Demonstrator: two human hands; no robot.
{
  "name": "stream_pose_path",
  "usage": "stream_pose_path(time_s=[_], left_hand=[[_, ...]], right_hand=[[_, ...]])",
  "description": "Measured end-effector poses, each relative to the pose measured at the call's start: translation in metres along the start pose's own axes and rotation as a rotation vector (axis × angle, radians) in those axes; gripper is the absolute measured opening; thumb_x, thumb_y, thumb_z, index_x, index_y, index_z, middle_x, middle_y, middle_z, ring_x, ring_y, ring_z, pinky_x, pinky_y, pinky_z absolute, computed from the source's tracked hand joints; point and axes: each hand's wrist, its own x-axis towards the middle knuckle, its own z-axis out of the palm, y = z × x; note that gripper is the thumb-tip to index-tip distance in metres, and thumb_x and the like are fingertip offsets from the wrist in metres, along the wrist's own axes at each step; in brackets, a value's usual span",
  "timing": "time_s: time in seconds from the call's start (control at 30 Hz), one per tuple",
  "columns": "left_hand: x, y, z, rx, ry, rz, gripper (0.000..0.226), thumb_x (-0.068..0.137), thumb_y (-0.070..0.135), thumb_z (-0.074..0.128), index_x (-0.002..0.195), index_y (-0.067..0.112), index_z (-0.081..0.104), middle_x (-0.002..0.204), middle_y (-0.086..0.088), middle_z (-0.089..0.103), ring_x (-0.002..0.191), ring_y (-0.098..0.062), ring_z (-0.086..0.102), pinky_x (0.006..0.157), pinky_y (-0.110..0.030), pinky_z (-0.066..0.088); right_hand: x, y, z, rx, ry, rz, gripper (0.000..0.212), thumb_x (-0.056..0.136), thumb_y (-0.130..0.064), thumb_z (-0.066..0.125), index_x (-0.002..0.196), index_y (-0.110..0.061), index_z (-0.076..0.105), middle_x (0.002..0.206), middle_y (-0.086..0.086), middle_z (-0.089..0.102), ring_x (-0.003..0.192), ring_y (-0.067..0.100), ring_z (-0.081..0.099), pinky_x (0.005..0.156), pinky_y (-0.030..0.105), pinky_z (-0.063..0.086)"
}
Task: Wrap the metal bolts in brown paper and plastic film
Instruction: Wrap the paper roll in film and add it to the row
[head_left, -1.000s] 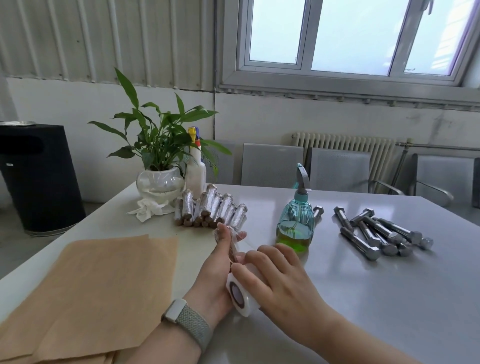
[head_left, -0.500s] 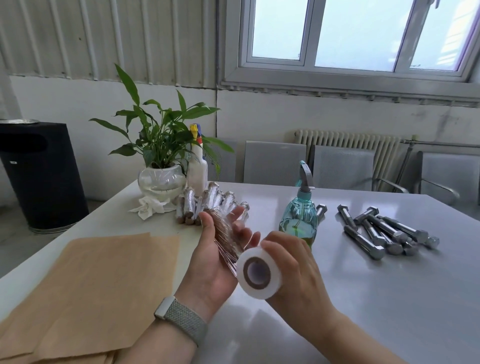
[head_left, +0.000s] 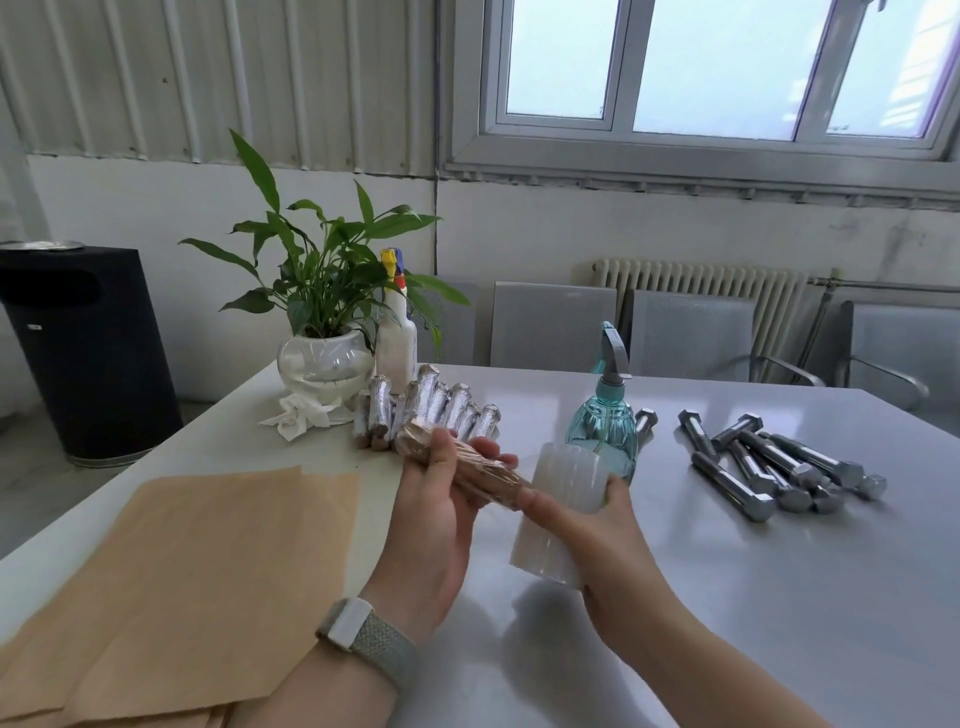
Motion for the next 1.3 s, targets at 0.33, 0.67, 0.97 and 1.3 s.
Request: stream_pose_path(time_s=[0.33,0.67,0.97,1.3], left_hand=[[-0.004,-0.001,-0.002,0.442,0.014,0.243,0.054,0.085,0.068,0.045,0.109,0.022,0.060,0.055,0.001,0.044,0.044,-0.016,0.045,0.045,-0.023,0.042],[-0.006,-0.002,-0.004,0.603,0.037,-0.063,0.076,0.069,0.093,0.035,0.074,0.018,0.050,0.046,0.000,0.040,0.036,-0.019,0.039,0.038,-0.023,0.035],[-0.010,0.000,-0.006,0.841,-0.076,-0.082,0.066,0.077,0.087,0.033,0.063,0.026,0.054,0.063,-0.006,0.062,0.043,-0.018,0.048,0.040,-0.021,0.036],[-0.015,-0.012,0.003,0.888,-0.304,-0.215,0.077,0.086,0.075,0.028,0.074,0.010,0.068,0.078,-0.015,0.073,0.057,-0.024,0.059,0.058,-0.026,0.047]], right_hand=[[-0.010,-0.009,-0.011,0.157,-0.439,0.482,0.062,0.069,-0.027,0.079,0.122,-0.002,0.059,0.092,0.018,0.069,0.085,0.034,0.069,0.075,0.042,0.059],[-0.004,-0.011,-0.018,-0.056,-0.416,0.266,0.045,0.071,-0.047,0.082,0.098,-0.015,0.066,0.079,0.007,0.071,0.074,0.021,0.070,0.065,0.031,0.057],[0.012,-0.019,-0.043,-0.097,-0.453,0.358,0.057,0.063,-0.040,0.079,0.110,-0.014,0.061,0.084,0.006,0.076,0.081,0.022,0.074,0.068,0.030,0.058],[0.023,-0.023,-0.054,-0.286,-0.408,0.310,0.076,0.068,-0.058,0.078,0.115,-0.001,0.064,0.091,0.016,0.072,0.080,0.029,0.068,0.070,0.036,0.057]])
